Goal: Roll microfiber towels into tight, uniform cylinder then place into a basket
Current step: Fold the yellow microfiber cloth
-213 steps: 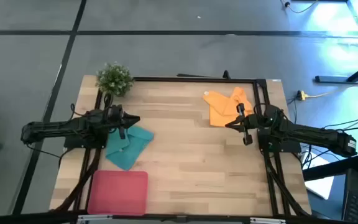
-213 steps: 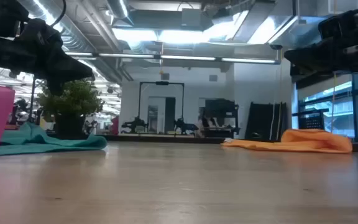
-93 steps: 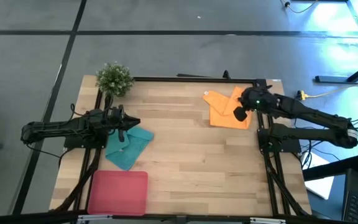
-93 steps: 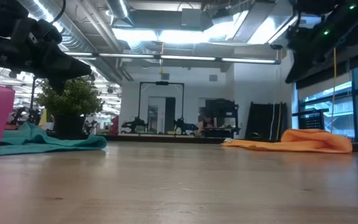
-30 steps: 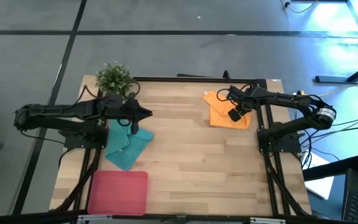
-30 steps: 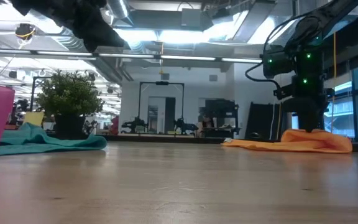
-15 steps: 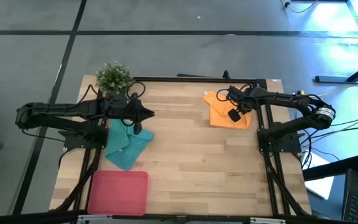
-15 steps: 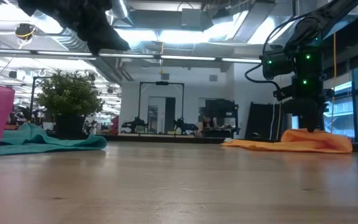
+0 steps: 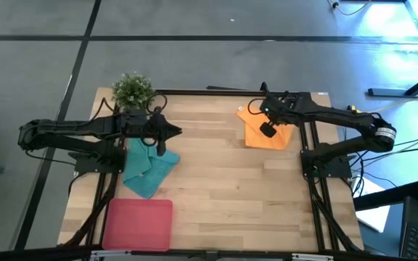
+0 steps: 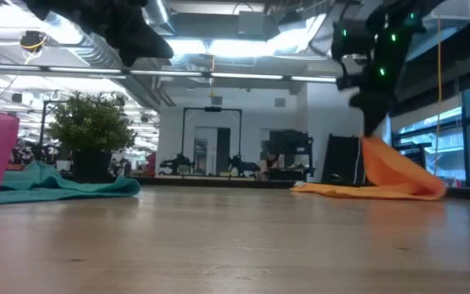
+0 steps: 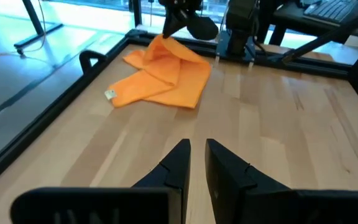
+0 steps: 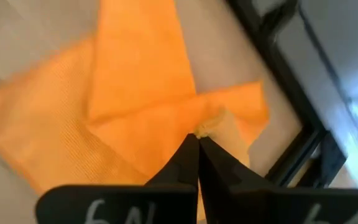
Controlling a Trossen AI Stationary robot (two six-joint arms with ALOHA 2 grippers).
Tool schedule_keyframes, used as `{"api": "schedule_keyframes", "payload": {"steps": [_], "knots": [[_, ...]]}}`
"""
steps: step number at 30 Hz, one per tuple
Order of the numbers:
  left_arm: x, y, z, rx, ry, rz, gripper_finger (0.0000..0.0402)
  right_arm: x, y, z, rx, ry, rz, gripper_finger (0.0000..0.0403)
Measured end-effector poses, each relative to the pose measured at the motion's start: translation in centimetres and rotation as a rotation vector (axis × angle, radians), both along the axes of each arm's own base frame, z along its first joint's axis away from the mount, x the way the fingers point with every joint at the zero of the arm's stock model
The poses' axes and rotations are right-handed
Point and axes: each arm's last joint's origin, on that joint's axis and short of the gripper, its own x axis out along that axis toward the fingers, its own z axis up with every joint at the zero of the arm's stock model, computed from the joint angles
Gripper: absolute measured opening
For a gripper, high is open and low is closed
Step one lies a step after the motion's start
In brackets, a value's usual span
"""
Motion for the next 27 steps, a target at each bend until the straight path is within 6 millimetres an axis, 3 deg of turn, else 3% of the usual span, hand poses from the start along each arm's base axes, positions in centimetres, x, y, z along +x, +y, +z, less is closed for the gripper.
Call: {"api": "schedule_keyframes", "payload": {"steps": [6,10,20,27], "knots": [[0.3,0.0,-0.1,-0.023,-0.005,0.036,0.0041,0.6,0.9,4.1,-0.059,-0.069,0.124,0.0002],[1.4,-0.1,-1.2,-0.02,0.048,0.046,0.0041,0.9,1.7,5.8,-0.04,-0.136,0.187,0.0002],[6.4,-0.7,-4.0,0.12,0.083,-0.016,0.0041,1.6,3.2,5.9,-0.029,-0.177,0.266,0.0001],[11.0,-1.4,-3.6,0.2,0.124,-0.008,0.0041,1.9,3.4,7.0,-0.052,-0.206,0.304,0.0]]}}
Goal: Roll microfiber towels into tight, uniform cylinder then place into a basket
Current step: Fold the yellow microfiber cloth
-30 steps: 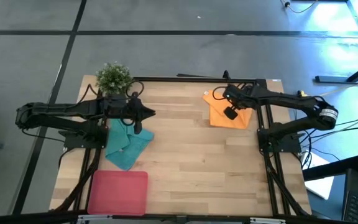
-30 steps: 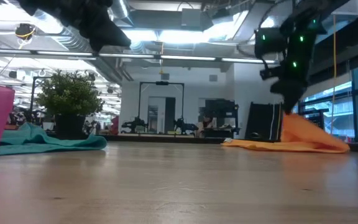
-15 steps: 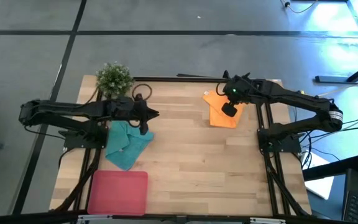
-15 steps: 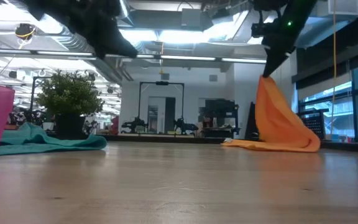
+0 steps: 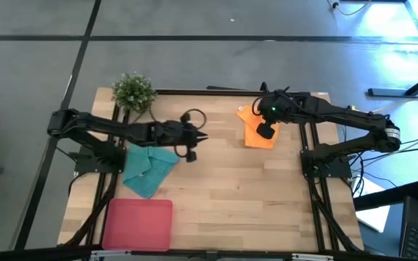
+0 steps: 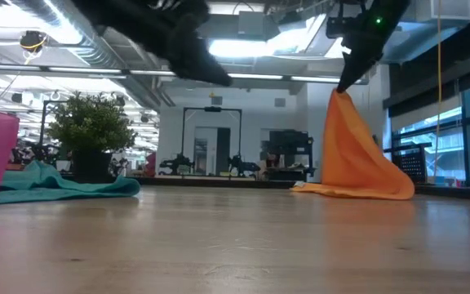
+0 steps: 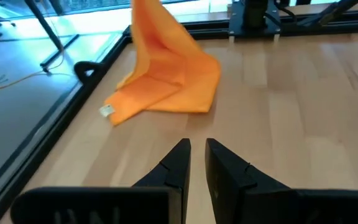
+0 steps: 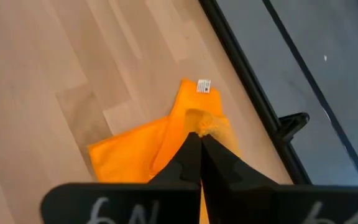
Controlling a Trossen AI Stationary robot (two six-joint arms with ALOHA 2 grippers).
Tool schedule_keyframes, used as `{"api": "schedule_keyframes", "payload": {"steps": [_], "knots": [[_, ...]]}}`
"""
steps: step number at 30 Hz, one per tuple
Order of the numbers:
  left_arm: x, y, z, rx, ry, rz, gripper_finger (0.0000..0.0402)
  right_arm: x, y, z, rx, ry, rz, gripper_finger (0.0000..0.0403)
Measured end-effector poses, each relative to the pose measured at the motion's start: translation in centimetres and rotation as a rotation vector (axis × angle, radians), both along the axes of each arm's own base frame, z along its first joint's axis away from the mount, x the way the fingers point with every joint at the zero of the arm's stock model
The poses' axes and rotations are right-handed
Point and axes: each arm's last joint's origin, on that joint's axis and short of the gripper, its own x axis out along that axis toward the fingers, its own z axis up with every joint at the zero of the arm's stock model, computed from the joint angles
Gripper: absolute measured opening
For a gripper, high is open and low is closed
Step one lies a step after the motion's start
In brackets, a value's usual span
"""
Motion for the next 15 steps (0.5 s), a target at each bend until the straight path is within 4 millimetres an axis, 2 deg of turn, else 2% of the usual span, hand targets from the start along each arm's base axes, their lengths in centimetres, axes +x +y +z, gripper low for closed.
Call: {"api": "schedule_keyframes", "payload": {"steps": [9,15], "knots": [[5.8,-0.7,-1.5,0.041,0.073,-0.04,0.0043,0.0,0.0,0.4,-0.004,-0.002,0.005,0.0],[8.7,-0.8,-2.4,0.05,0.094,-0.049,0.008,0.0,0.0,0.4,-0.004,-0.002,0.005,0.0]]}}
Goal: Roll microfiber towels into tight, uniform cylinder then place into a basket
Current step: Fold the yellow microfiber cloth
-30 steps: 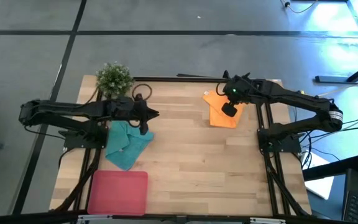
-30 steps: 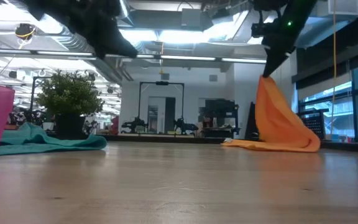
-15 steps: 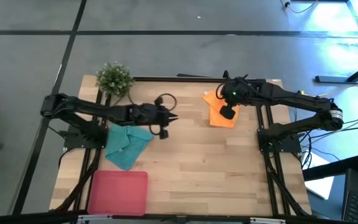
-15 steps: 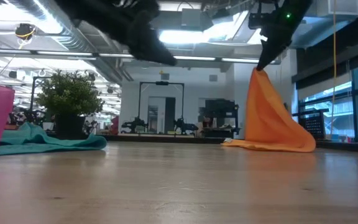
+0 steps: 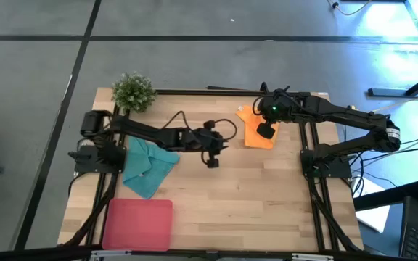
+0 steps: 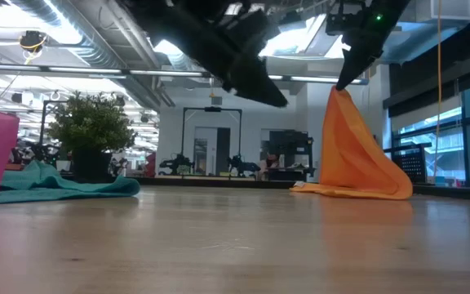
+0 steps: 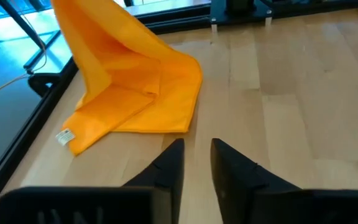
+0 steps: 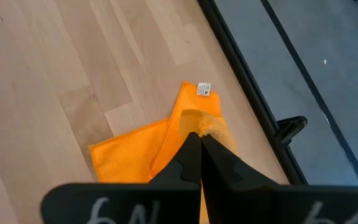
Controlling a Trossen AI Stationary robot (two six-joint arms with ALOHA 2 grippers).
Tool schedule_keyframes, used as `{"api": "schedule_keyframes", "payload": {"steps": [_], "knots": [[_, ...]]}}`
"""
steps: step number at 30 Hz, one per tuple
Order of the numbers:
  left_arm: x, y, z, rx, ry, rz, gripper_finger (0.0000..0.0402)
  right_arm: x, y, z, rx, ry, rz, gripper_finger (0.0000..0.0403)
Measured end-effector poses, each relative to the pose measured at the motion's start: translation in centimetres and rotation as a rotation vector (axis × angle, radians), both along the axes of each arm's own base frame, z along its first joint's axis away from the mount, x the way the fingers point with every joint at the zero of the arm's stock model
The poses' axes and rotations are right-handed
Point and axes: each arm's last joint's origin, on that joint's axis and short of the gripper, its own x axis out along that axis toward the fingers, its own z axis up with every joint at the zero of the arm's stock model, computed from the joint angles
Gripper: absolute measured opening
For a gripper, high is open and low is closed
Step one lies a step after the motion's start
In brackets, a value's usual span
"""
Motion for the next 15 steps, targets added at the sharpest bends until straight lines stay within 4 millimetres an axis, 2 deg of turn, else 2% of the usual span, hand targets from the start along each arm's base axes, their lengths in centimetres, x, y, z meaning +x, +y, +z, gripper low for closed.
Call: {"api": "schedule_keyframes", "payload": {"steps": [4,7,15], "knots": [[1.5,0.1,-1.5,0.101,0.049,-0.034,0.0107,0.0,0.0,0.0,0.0,0.0,0.0,0.0],[2.3,-0.1,-2.7,0.174,0.097,-0.082,0.0113,0.0,0.0,0.0,0.0,-0.001,0.0,0.0001],[5.8,-0.1,-5.3,0.181,0.089,-0.085,0.0111,-0.7,0.2,0.7,-0.008,-0.034,-0.002,0.0003]]}}
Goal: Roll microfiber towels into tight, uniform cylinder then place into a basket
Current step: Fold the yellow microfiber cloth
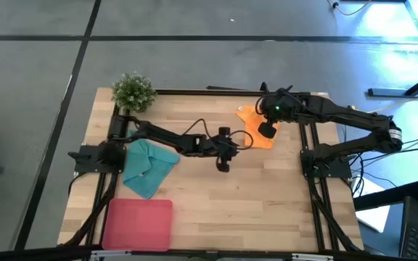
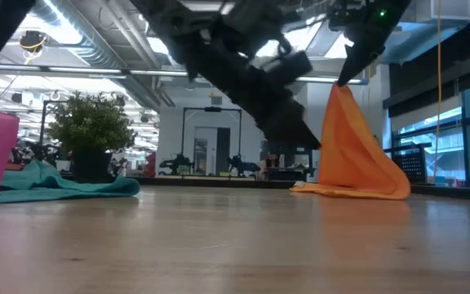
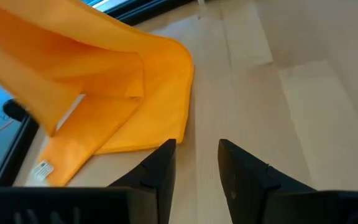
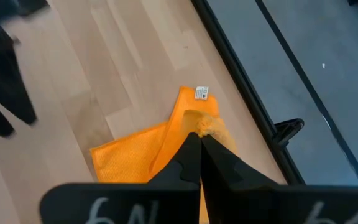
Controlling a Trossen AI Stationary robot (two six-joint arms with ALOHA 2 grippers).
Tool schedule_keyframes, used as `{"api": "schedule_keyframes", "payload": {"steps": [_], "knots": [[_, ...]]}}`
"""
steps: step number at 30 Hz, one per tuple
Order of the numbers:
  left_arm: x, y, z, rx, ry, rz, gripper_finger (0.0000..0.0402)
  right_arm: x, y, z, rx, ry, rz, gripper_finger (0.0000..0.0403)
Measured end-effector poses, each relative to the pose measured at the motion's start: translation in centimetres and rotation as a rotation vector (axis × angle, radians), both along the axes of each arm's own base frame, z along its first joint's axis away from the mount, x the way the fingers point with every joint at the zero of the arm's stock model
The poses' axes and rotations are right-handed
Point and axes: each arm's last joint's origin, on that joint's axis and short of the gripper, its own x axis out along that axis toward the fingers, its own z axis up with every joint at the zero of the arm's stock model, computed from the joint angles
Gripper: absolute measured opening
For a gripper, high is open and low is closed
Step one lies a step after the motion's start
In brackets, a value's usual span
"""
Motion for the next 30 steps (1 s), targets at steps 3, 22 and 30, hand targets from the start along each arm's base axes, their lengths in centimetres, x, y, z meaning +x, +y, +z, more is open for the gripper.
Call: {"api": "schedule_keyframes", "payload": {"steps": [3,22,30], "knots": [[1.8,0.3,-1.2,-0.013,-0.008,0.013,0.011,-0.3,0.1,0.3,-0.005,-0.017,-0.001,0.0003],[4.8,4.6,-5.1,-0.196,0.019,0.129,0.011,-0.6,0.3,0.7,0.016,-0.044,0.019,0.0005],[4.8,4.9,-5.0,-0.188,0.013,0.13,0.011,-0.6,0.3,0.7,0.015,-0.044,0.02,0.0005]]}}
